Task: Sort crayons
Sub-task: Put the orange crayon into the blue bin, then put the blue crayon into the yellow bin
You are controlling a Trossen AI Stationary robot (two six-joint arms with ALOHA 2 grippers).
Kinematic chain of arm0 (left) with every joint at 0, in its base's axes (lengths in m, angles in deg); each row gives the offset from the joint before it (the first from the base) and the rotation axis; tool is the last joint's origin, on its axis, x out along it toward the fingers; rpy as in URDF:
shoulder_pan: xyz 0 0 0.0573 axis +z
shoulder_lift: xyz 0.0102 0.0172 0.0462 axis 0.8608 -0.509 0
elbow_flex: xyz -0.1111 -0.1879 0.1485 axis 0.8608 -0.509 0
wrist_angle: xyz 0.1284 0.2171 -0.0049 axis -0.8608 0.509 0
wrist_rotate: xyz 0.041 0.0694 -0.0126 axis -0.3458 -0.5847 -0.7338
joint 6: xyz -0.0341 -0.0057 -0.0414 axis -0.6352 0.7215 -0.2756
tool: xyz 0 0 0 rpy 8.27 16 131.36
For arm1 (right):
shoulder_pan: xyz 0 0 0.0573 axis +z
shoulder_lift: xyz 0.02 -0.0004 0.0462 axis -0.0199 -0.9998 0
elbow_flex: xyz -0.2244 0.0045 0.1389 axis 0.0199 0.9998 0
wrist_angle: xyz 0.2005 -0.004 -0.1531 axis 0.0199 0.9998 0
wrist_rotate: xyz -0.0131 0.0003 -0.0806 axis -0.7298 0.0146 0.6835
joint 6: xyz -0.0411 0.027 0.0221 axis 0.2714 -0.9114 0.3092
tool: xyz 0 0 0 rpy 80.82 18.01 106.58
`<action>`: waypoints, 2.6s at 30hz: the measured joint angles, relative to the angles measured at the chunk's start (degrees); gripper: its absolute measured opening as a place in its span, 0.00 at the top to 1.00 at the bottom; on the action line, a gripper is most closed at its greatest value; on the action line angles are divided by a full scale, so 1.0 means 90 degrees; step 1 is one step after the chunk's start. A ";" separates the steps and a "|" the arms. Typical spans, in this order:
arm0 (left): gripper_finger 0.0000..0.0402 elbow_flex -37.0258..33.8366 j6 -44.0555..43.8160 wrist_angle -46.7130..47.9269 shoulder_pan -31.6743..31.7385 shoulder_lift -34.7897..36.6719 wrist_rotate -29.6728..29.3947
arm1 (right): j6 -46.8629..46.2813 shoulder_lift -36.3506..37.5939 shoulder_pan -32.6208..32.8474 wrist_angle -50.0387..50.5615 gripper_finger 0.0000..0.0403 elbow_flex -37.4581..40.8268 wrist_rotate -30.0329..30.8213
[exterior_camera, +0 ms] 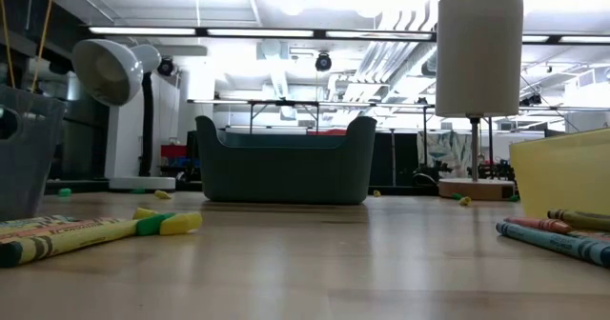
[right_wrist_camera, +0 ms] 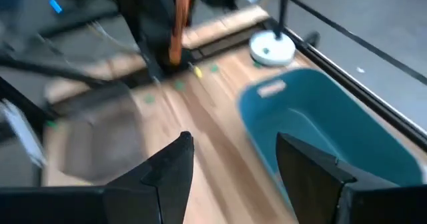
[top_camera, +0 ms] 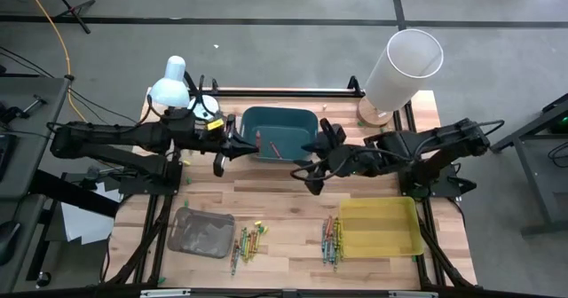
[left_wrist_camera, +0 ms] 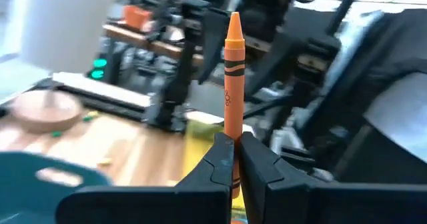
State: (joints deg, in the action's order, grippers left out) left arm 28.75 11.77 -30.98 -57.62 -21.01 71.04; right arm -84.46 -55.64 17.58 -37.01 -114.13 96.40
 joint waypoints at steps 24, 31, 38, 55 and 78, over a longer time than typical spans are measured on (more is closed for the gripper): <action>1.00 0.3210 -0.0391 0.4811 0.2252 -0.6133 -0.0547 | -0.1410 0.0946 -0.0074 0.3141 0.49 0.0000 0.0578; 0.94 0.3210 -0.0364 0.4783 0.2261 -0.6174 -0.0653 | -0.1410 0.0920 -0.0074 0.3117 0.49 0.0000 0.0618; 0.76 0.3208 -0.0363 0.4819 0.2260 -0.5826 -0.0583 | -0.1391 0.0920 -0.0074 0.3112 0.49 0.0000 0.0610; 0.62 0.1982 -0.1465 0.3630 0.0373 -0.0984 -0.1849 | -0.2251 0.0453 -0.0225 0.3079 0.49 -0.0002 -0.0226; 0.62 0.1386 -0.0140 0.3402 -0.1503 0.1428 -0.2812 | -0.7289 -0.3250 0.0640 0.1823 0.49 -0.0002 -0.4742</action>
State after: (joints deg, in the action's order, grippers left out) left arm 41.23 10.51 -0.36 -71.15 -8.16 45.73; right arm -150.06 -84.89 23.34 -20.60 -114.15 53.72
